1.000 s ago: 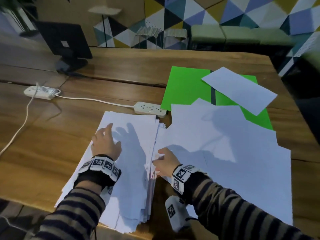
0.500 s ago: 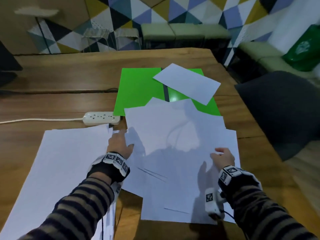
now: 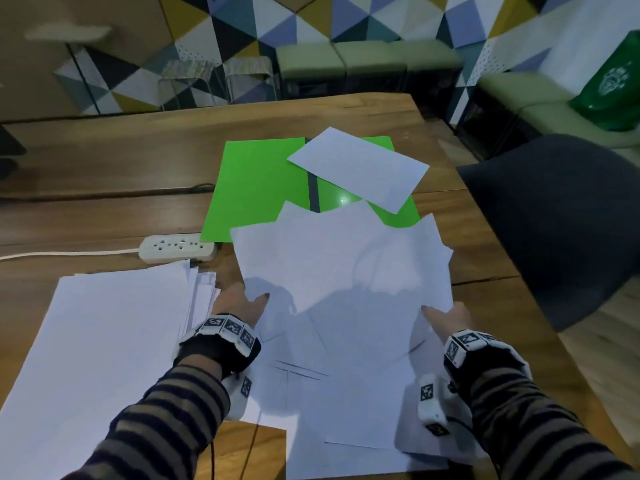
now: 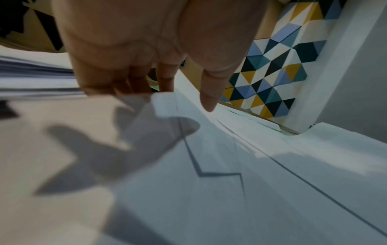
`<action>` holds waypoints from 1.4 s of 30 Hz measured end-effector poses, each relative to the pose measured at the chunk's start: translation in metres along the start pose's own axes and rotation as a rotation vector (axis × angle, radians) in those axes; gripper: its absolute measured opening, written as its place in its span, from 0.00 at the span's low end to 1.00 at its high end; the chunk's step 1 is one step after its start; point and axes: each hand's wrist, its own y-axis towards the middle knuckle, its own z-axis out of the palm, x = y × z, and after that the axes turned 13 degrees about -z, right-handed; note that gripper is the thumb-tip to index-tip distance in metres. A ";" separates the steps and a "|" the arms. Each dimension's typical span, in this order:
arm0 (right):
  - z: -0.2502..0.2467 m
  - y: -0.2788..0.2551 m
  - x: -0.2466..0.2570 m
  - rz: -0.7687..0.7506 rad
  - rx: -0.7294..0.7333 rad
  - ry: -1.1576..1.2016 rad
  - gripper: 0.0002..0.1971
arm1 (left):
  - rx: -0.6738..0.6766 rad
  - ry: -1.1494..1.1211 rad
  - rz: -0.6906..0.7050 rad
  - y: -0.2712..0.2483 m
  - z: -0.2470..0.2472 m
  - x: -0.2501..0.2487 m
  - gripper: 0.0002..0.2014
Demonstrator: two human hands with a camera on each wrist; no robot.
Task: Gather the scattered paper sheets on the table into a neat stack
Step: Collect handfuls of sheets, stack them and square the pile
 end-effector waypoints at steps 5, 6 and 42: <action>-0.005 -0.006 -0.002 -0.160 -0.166 -0.177 0.36 | -0.102 -0.104 0.009 0.005 0.002 0.011 0.29; -0.005 -0.007 -0.004 -0.191 -0.169 -0.268 0.35 | -0.119 -0.107 0.008 0.004 0.003 0.013 0.27; 0.015 -0.017 0.005 -0.299 0.244 -0.400 0.26 | 0.622 -0.557 -0.145 -0.019 0.006 0.013 0.12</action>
